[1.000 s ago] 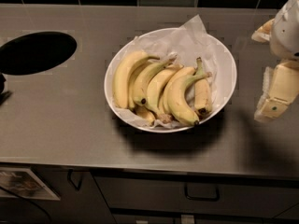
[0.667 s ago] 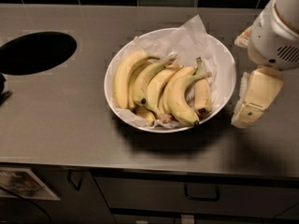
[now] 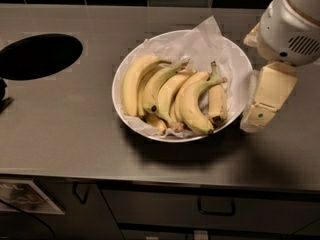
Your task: Pick banana from white bowl
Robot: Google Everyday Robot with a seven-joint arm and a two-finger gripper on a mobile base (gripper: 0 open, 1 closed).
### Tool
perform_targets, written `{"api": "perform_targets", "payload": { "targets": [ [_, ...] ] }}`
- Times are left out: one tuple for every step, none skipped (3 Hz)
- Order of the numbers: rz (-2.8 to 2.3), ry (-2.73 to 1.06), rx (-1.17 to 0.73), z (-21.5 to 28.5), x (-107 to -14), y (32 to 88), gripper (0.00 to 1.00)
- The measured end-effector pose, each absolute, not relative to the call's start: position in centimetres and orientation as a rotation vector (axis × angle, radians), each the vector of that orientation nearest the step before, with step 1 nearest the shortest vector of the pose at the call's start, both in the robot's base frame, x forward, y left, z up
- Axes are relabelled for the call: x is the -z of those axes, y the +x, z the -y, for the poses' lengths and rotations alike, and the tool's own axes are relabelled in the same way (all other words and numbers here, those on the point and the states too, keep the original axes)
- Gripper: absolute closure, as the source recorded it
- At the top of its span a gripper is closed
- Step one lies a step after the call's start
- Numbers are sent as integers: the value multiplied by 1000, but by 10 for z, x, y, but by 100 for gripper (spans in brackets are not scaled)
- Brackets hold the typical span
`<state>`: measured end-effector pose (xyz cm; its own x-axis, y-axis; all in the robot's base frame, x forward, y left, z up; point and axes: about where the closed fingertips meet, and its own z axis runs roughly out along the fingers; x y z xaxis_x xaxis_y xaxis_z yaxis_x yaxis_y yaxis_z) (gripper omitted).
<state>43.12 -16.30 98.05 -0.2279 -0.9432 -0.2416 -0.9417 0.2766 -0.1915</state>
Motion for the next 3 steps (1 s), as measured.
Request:
{"api": "perform_targets", "payload": {
  "targets": [
    [-2288,-1717,30,130,-1006,447,0],
    [-2332,-1685,-50,95,-995,463,0],
    [-2314,-1668,-43,90,-997,467,0]
  ]
}}
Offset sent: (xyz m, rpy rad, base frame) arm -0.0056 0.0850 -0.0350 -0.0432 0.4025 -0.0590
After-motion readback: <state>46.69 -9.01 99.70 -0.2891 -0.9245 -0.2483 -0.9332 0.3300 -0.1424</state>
